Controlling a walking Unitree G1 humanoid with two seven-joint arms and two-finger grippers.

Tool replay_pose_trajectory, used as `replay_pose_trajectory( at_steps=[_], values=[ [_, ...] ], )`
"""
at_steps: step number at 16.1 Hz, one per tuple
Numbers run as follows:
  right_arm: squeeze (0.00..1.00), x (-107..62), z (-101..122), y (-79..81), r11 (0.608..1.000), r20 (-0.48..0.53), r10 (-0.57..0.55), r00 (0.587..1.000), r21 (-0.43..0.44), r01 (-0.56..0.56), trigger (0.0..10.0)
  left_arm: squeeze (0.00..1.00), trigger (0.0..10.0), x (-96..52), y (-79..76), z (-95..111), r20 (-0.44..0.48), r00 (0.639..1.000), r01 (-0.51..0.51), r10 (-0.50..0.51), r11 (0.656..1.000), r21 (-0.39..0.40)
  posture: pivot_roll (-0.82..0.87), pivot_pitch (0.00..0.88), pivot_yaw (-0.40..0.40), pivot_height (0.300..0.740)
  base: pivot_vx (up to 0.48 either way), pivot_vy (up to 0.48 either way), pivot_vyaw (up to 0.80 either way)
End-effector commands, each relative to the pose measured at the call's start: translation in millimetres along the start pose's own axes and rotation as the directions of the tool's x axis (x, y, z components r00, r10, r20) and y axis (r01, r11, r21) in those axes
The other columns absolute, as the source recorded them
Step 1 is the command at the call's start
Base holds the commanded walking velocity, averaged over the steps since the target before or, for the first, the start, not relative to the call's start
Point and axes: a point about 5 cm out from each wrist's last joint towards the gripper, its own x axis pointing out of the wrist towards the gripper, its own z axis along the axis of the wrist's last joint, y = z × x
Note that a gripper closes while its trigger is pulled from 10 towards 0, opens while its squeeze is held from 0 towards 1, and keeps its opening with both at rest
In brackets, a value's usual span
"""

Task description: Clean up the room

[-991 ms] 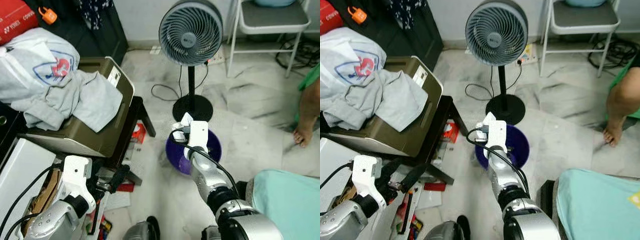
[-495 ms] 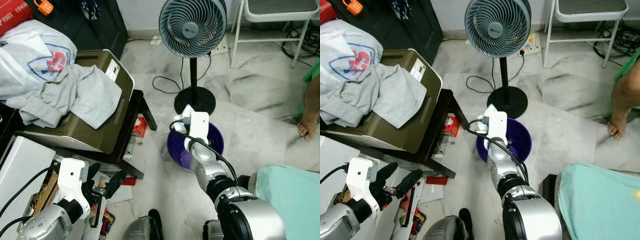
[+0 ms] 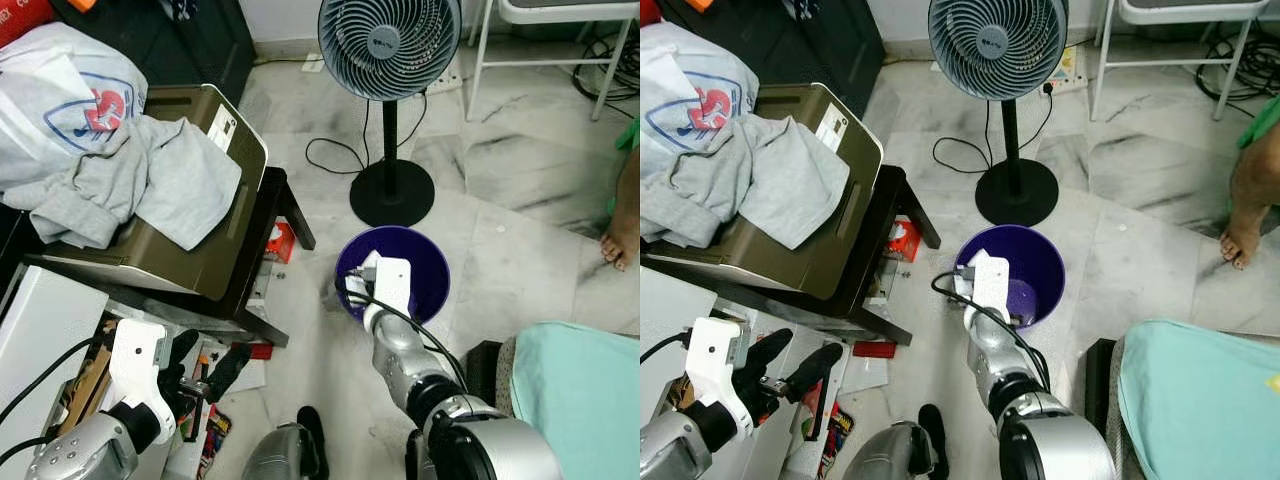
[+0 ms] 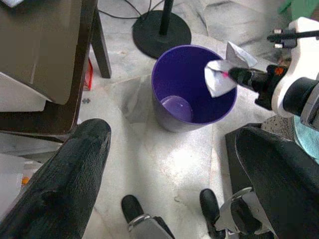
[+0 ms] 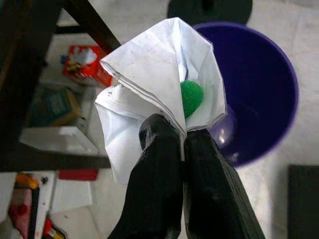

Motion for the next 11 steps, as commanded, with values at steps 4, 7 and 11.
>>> replay_pose_trajectory(
  at_steps=[4,7,11],
  values=[
    [0.0,-2.9,-12.2,3.1,1.0,-0.05,0.006,0.999,-0.01,-0.006,10.0,0.0,10.0,-3.8,5.2,0.8,-0.021,0.999,-0.027,0.027,1.0,0.015,0.06,0.332,0.24,0.74,0.0,0.0,0.0],
    [0.0,2.4,6.4,-4.2,1.0,0.013,-0.024,1.0,-0.007,0.024,10.0,0.0,10.0,-0.1,7.0,1.4,-0.015,0.999,-0.037,0.037,0.999,0.022,0.05,0.321,0.236,0.74,0.0,0.0,0.0],
    [0.0,7.4,52.4,-6.1,1.0,0.208,0.018,0.978,0.004,-0.019,10.0,0.0,10.0,21.6,9.7,11.8,0.07,0.996,-0.059,0.057,0.998,0.016,-0.02,0.252,0.2,0.74,0.0,0.0,0.0]
  ],
)
